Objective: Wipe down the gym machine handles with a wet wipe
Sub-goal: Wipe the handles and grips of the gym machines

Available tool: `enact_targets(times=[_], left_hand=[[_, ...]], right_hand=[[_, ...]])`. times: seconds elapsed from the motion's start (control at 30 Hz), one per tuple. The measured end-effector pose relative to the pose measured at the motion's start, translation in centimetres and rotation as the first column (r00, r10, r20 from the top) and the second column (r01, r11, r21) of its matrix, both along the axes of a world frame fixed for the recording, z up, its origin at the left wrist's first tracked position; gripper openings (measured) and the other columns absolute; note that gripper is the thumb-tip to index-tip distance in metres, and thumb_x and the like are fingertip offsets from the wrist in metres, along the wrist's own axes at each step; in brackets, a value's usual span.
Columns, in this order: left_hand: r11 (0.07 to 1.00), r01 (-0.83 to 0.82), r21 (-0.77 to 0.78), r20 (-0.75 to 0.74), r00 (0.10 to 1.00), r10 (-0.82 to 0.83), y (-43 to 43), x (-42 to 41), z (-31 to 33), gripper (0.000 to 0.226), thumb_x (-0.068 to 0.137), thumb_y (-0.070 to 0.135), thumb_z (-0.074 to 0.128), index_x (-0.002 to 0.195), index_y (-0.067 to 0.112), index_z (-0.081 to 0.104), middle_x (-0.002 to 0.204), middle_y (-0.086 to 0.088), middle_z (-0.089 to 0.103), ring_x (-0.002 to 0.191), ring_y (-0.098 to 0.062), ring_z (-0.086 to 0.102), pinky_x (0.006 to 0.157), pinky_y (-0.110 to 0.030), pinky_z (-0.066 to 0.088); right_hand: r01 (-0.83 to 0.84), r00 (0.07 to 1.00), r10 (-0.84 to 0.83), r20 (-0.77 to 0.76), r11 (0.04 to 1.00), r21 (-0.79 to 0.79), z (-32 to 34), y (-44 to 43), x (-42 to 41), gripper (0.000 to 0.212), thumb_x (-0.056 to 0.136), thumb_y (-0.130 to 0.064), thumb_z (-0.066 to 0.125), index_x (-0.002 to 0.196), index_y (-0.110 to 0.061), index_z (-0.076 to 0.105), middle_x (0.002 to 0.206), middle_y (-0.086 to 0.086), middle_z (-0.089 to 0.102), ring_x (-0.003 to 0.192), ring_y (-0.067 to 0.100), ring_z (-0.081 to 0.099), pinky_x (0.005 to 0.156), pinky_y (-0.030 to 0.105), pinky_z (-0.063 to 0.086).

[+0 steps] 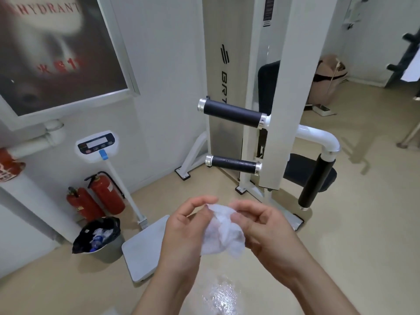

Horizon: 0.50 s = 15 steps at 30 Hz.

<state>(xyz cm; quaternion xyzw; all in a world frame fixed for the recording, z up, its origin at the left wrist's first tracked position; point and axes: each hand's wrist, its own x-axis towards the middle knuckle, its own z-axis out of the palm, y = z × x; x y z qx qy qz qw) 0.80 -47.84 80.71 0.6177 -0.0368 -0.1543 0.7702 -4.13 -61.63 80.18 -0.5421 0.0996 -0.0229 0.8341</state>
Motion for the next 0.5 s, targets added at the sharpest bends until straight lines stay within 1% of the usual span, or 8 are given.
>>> enact_targets(times=[0.07,0.1,0.13,0.2,0.27,0.37,0.47,0.5], left_hand=[[0.999,-0.002,0.046,0.038,0.999,0.0,0.1,1.8,0.0,0.037,0.087,-0.004,0.044,0.069,0.017,0.068,0.056,-0.005,0.057,0.054,-0.021,0.052,0.058,-0.029,0.04],[0.998,0.0,0.065,0.062,0.998,-0.004,0.0,2.7,0.0,0.035,0.085,-0.003,0.046,0.064,0.015,0.067,0.051,-0.003,0.052,0.051,-0.017,0.047,0.054,-0.025,0.038],[0.997,0.01,0.074,0.086,0.996,-0.017,-0.1,3.6,0.1,0.027,0.081,0.002,0.052,0.062,0.013,0.067,0.05,-0.002,0.05,0.049,-0.015,0.046,0.052,-0.023,0.039],[0.996,0.047,0.08,0.138,0.989,-0.058,-0.6,5.3,0.2,0.014,0.073,0.014,0.067,0.062,0.007,0.067,0.056,-0.006,0.056,0.052,-0.015,0.052,0.053,-0.023,0.046],[0.988,0.04,0.146,0.195,0.978,-0.069,-1.2,7.0,-0.2,0.02,0.076,0.011,0.076,0.062,0.007,0.063,0.06,-0.011,0.06,0.056,-0.019,0.055,0.06,-0.03,0.049],[0.975,-0.017,0.22,0.234,0.972,-0.036,-1.9,8.9,-1.0,0.024,0.077,0.003,0.073,0.067,0.016,0.056,0.057,-0.005,0.055,0.055,-0.023,0.048,0.058,-0.033,0.038],[0.961,0.01,0.277,0.276,0.957,-0.089,-2.5,10.0,-1.3,0.026,0.077,0.009,0.072,0.078,0.029,0.056,0.066,-0.004,0.062,0.059,-0.038,0.056,0.054,-0.044,0.045],[0.951,0.003,0.31,0.317,0.942,-0.107,-2.6,10.3,-1.4,0.026,0.077,0.011,0.072,0.082,0.032,0.057,0.07,-0.001,0.064,0.064,-0.038,0.06,0.056,-0.044,0.049]], right_hand=[[0.004,1.0,0.001,0.028,0.984,-0.179,-0.1,-0.7,1.3,0.017,0.076,-0.006,0.073,0.092,-0.002,0.069,0.083,0.015,0.067,0.071,0.021,0.06,0.062,0.028,0.05],[0.067,0.997,-0.059,0.039,0.963,-0.26,-0.1,-1.1,2.1,0.011,0.077,-0.002,0.071,0.087,-0.006,0.069,0.078,0.011,0.065,0.07,0.018,0.059,0.063,0.026,0.048],[0.157,0.988,-0.148,0.053,0.939,-0.307,-0.2,-1.3,3.0,0.013,0.078,0.004,0.068,0.084,-0.008,0.067,0.075,0.007,0.063,0.068,0.016,0.057,0.063,0.025,0.046],[0.334,0.943,-0.323,0.085,0.908,-0.253,-0.3,-1.3,4.8,0.024,0.079,0.013,0.061,0.082,-0.011,0.061,0.076,0.004,0.061,0.068,0.013,0.056,0.064,0.026,0.045],[0.448,0.894,-0.446,0.051,0.891,-0.068,-0.7,-0.8,6.5,0.031,0.078,0.016,0.059,0.082,-0.015,0.057,0.078,0.005,0.061,0.068,0.014,0.056,0.064,0.026,0.046],[0.505,0.862,-0.505,-0.037,0.852,0.142,-0.8,0.2,8.6,0.028,0.08,0.015,0.059,0.081,-0.013,0.058,0.07,0.007,0.061,0.059,0.015,0.055,0.057,0.021,0.048],[0.47,0.879,-0.462,-0.115,0.881,0.048,-0.6,1.0,9.7,0.01,0.087,-0.001,0.061,0.084,-0.008,0.067,0.073,0.01,0.068,0.064,0.018,0.062,0.058,0.023,0.052],[0.42,0.9,-0.416,-0.133,0.907,0.004,-0.5,1.3,9.9,0.008,0.089,-0.009,0.062,0.088,-0.01,0.07,0.079,0.01,0.071,0.068,0.019,0.065,0.059,0.025,0.052]])
